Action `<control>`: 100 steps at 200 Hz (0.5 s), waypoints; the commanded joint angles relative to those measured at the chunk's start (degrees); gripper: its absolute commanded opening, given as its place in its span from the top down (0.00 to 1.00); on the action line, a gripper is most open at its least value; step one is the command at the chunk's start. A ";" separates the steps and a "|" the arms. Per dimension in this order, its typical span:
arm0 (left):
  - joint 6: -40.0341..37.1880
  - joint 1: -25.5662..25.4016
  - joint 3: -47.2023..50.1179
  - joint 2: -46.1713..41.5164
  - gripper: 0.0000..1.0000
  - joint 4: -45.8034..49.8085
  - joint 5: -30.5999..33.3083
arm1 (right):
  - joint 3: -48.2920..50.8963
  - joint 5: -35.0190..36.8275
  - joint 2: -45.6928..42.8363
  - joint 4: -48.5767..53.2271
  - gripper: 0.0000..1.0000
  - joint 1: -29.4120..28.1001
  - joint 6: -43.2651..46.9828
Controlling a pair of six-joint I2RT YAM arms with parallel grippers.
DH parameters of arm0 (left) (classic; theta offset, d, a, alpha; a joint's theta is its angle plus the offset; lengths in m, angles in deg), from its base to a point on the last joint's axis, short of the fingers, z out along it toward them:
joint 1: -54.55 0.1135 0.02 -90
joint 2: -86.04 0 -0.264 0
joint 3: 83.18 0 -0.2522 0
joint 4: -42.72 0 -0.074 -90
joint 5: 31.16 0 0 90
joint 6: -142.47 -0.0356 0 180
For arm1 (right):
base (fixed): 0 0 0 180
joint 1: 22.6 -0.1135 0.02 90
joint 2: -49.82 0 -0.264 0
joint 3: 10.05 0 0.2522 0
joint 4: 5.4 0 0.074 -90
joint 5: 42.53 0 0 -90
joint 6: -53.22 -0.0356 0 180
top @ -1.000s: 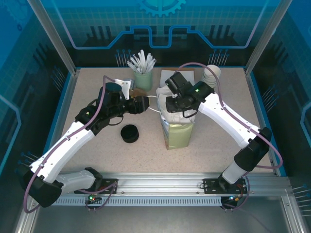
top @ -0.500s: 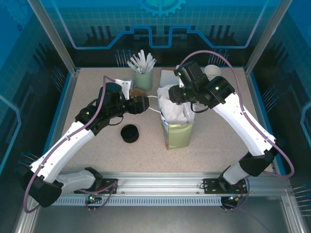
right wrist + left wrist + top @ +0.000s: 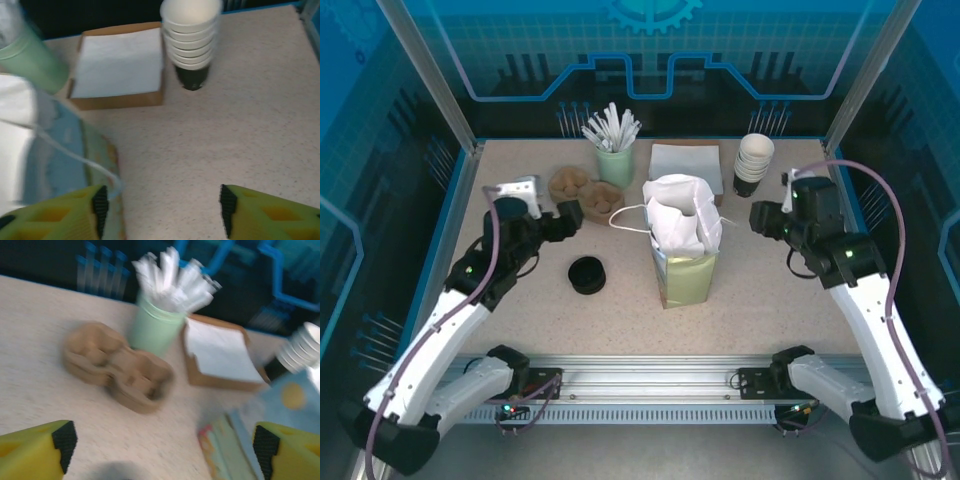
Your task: Pack the takeout coffee
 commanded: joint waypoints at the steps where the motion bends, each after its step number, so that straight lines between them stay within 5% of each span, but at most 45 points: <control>1: -2.50 3.58 6.63 -4.05 0.04 -7.35 6.49 | 7.99 -0.90 -3.95 -11.37 0.26 5.29 3.32; 40: -9.31 6.75 17.34 -4.81 0.01 -16.97 15.29 | 22.53 -0.51 -6.34 -26.48 0.11 12.24 5.30; 100: -9.54 13.59 30.10 3.12 0.01 -34.84 14.52 | 39.20 0.47 3.52 -53.72 0.00 15.48 7.95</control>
